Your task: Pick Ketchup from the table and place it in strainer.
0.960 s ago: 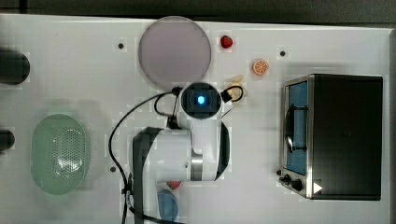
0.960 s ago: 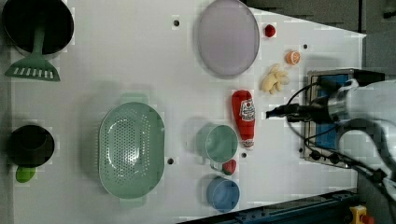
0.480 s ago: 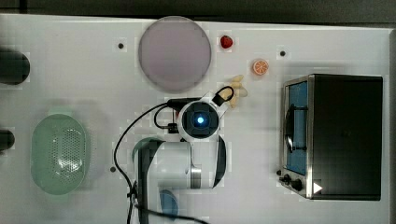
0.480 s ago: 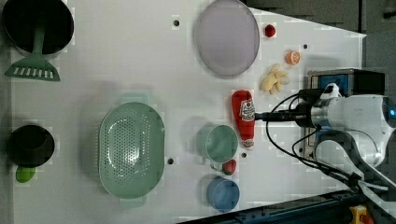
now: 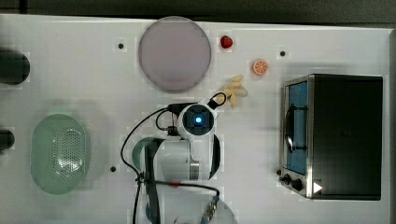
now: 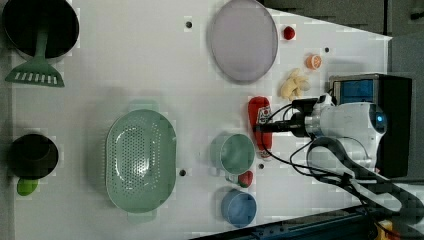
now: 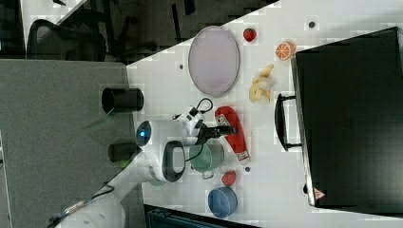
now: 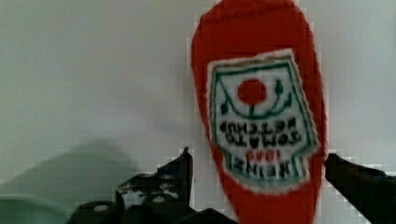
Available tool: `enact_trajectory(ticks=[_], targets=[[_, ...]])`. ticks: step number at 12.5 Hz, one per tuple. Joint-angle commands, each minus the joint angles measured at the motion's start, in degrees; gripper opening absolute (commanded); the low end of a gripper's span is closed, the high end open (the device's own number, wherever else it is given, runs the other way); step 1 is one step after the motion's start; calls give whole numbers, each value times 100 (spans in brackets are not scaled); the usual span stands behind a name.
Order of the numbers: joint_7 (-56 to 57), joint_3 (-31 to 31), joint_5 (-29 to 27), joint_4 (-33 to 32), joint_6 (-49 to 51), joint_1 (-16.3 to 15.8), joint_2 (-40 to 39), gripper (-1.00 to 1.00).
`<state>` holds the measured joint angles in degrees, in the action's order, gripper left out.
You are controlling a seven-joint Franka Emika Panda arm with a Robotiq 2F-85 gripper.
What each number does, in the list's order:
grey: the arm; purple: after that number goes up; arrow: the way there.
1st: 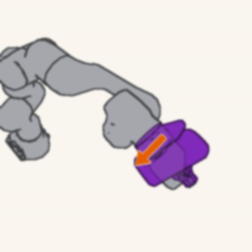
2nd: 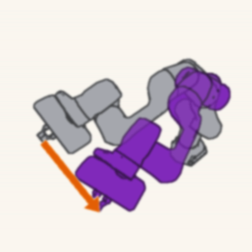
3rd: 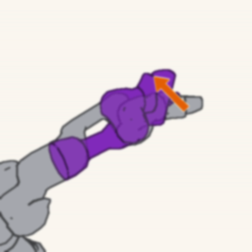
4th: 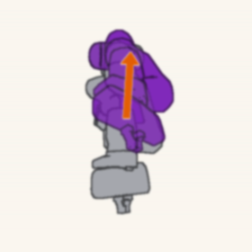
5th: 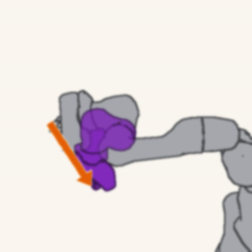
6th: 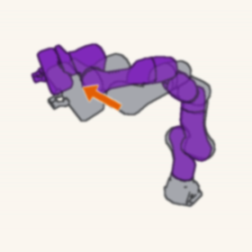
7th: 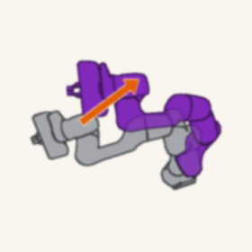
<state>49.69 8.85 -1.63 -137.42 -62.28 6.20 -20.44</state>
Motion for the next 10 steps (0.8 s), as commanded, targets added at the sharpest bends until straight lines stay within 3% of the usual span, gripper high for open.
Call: enact_trajectory(ticks=[1, 2, 5, 10], targets=[[386, -32, -7, 48, -331, -2, -195, 100], [384, -32, -7, 44, -429, -2, -261, 93], [366, -28, -8, 54, -544, -6, -201, 25], [-137, -13, -13, 83, -343, -16, 685, 25]])
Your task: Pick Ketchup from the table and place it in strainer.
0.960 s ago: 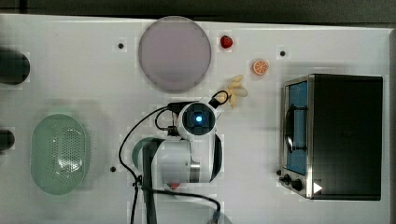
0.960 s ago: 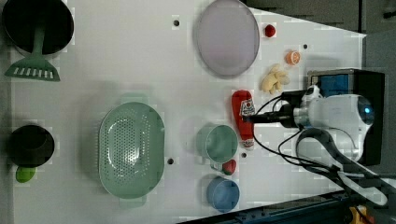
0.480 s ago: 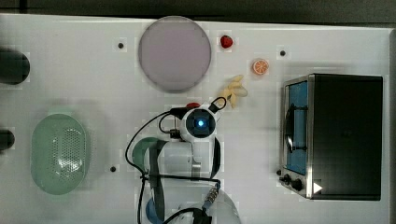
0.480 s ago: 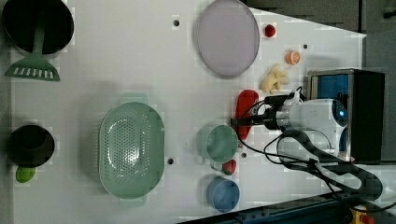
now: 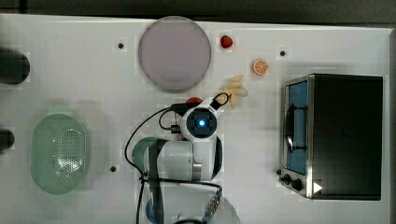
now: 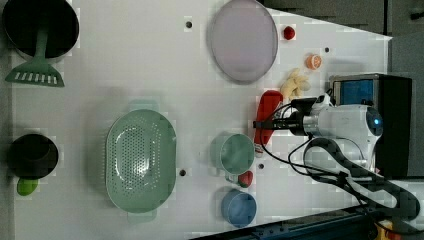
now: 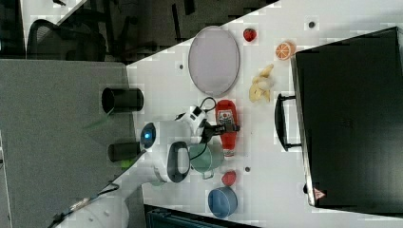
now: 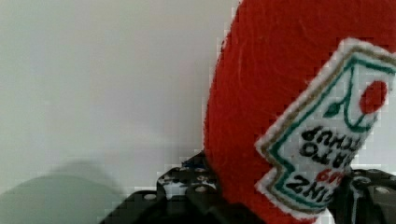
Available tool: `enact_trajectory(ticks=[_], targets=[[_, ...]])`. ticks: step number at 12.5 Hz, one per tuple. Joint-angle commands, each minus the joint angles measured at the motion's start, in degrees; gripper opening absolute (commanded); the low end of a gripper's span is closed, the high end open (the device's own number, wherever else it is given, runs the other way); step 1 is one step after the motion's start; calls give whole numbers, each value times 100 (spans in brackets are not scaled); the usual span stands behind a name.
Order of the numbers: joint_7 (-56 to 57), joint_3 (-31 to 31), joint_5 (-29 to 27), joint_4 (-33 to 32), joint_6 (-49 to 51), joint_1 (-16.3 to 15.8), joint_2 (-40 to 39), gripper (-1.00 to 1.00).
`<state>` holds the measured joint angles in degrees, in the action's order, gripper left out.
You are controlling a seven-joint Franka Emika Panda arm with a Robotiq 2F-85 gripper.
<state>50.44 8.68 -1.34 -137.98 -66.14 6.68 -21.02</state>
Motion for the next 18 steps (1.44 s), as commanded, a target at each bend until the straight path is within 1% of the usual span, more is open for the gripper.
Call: enact_trajectory(ticks=[1, 6, 9, 14, 16, 18], targets=[[-386, 46, -43, 163, 313, -87, 1031, 25], [-1287, 613, -43, 687, 2155, -235, 2251, 25], [-2253, 1209, -44, 1061, 3083, -372, 2393, 25], [-4133, 2351, -47, 1300, 3037, -581, 2125, 25], [-4688, 2757, -46, 1317, 2672, -634, 1837, 25], [-5314, 3054, -37, 1319, 2102, -680, 1409, 25]])
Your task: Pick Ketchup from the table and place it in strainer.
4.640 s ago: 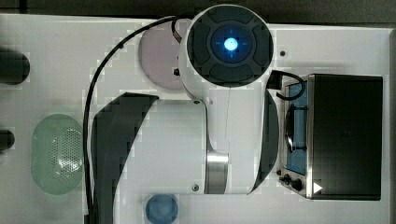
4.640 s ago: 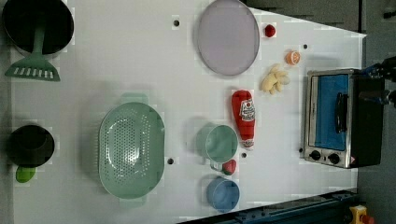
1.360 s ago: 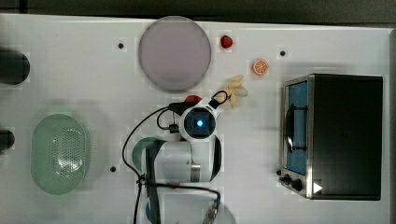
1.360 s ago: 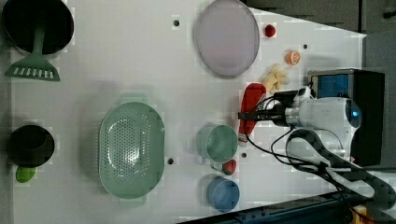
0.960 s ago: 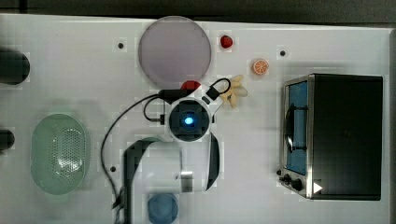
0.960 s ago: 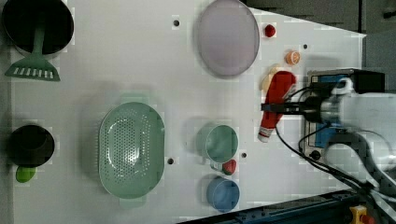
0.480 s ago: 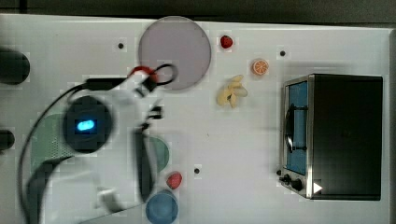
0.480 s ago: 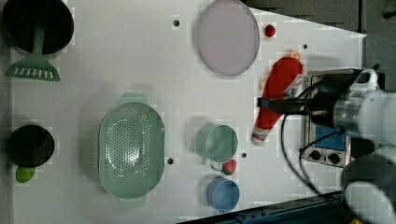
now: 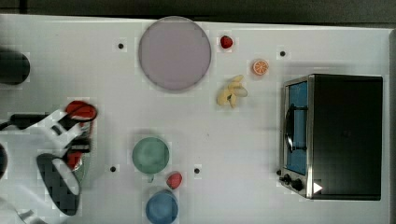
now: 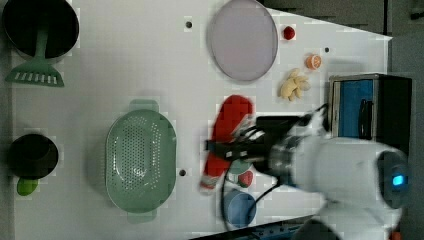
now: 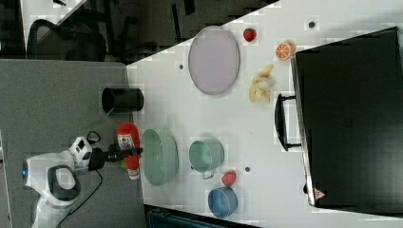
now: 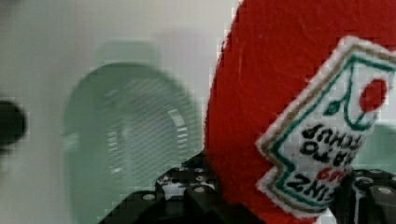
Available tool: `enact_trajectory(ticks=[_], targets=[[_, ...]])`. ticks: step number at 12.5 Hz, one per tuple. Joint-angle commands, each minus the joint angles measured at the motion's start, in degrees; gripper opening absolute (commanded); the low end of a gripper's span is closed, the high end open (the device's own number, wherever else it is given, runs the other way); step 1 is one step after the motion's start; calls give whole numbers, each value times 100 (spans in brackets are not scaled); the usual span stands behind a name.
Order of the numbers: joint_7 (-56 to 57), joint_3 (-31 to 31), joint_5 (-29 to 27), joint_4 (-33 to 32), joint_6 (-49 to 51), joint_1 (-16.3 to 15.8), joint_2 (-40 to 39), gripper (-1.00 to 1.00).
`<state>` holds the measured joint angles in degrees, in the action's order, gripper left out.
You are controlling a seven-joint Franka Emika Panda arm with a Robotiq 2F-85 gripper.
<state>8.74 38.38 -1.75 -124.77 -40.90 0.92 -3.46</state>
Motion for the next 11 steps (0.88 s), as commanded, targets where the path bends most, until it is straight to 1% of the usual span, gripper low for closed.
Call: enact_trajectory(ticks=[1, 3, 4, 6, 7, 9, 11], targets=[[-1414, 176, 6, -2, -732, -141, -592, 25], [-1696, 225, 21, 0, -1321, -247, -1079, 25], [-1700, 219, 121, -6, -1502, -292, -1309, 33], [-1702, 190, 424, -7, -1702, -343, -1738, 75], [-1722, 177, 479, -2, -1859, -346, -1908, 97], [-1860, 179, 477, 13, -2092, -341, -1969, 100], [-2103, 150, 477, 14, -1924, -241, -1661, 100]])
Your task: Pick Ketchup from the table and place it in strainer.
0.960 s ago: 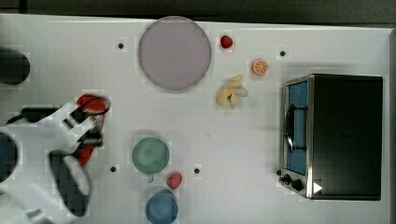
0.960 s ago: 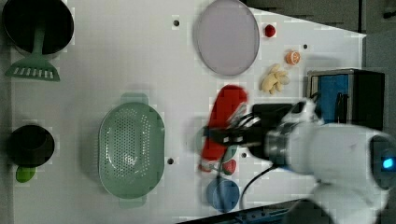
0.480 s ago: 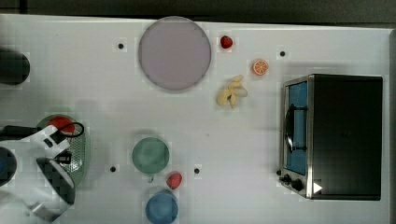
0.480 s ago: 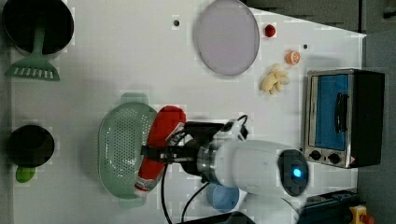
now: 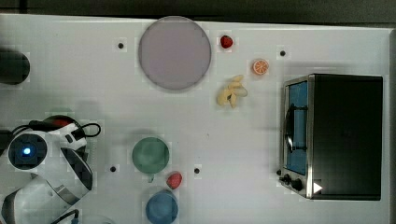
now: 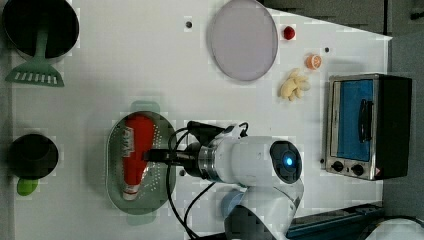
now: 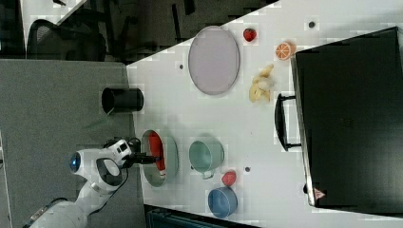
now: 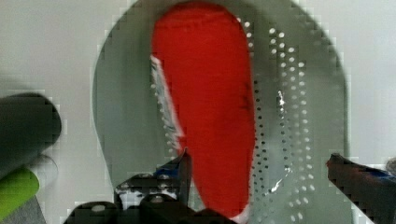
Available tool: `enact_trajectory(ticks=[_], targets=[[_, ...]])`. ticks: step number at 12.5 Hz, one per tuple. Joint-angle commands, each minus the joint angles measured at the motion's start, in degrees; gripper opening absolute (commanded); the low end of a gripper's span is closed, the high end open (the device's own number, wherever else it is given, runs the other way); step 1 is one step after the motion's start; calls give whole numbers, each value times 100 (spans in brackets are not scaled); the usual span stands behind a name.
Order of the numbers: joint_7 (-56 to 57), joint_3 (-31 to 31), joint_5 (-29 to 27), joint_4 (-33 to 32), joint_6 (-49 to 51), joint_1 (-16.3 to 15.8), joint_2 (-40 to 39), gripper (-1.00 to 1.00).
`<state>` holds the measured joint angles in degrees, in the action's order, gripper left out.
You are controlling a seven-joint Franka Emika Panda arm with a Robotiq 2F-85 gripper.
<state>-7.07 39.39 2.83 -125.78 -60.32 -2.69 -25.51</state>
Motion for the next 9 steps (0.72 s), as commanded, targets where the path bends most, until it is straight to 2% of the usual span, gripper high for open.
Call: enact_trajectory(ticks=[1, 5, 7, 9], targets=[[-633, 46, 16, 117, 330, 234, 834, 100], [-538, -86, -21, 474, 2503, 904, 2351, 100], [-236, -409, -142, 843, 3675, 1188, 2918, 100], [-44, -971, -243, 1238, 4436, 1404, 3327, 100]])
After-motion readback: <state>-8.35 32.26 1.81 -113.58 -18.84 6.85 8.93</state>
